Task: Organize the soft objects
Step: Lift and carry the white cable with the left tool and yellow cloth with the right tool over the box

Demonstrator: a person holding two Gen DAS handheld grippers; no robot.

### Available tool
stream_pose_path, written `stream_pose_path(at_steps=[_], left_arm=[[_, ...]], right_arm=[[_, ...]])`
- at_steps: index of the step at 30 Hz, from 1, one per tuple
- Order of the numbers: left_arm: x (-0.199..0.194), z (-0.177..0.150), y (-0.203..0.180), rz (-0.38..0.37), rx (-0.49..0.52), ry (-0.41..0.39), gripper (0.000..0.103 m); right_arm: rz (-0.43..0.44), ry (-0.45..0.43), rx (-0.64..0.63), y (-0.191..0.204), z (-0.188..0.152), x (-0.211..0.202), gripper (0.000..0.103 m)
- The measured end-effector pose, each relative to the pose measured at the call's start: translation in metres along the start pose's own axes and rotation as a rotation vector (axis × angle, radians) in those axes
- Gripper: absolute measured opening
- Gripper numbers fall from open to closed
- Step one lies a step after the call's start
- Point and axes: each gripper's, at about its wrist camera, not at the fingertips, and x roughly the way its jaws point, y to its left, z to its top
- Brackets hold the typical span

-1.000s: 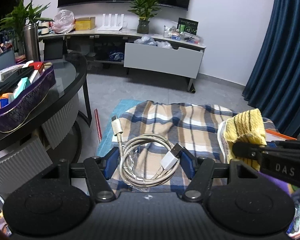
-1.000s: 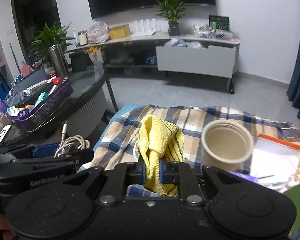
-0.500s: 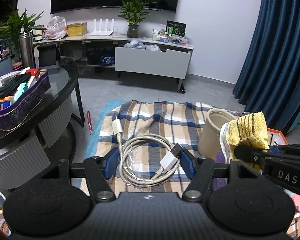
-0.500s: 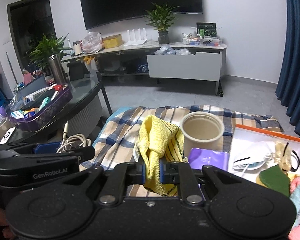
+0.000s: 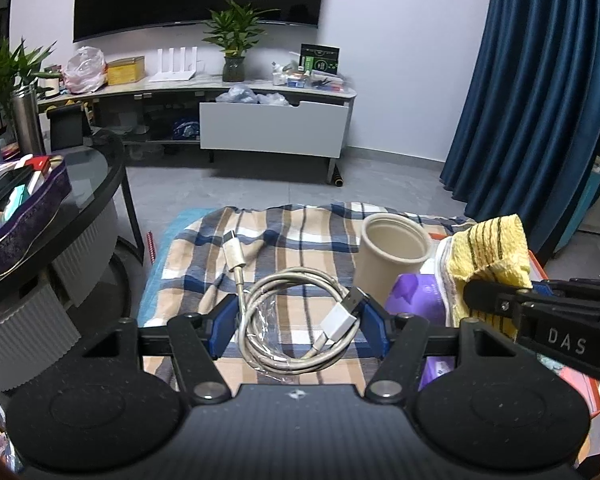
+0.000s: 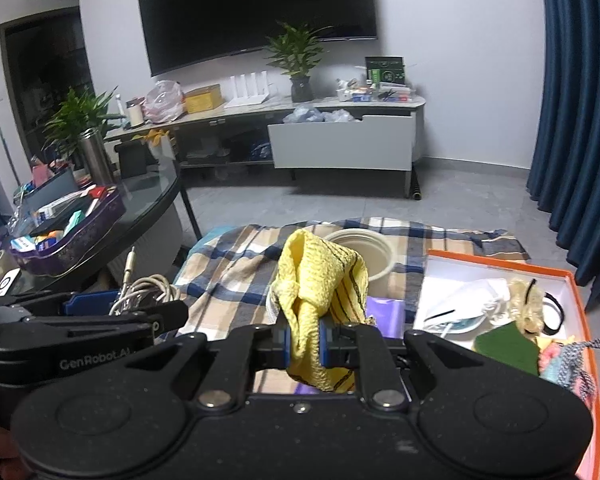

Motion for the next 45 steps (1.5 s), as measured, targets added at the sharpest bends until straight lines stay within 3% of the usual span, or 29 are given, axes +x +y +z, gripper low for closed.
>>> stream_pose_path(at_steps=[45], left_arm=[[0.003,-0.003,-0.077,-0.153,0.122,-0.006,0.065]], right_arm=[[-0.124,-0.053,0.104,-0.075,-0.01,-0.046,0.016]])
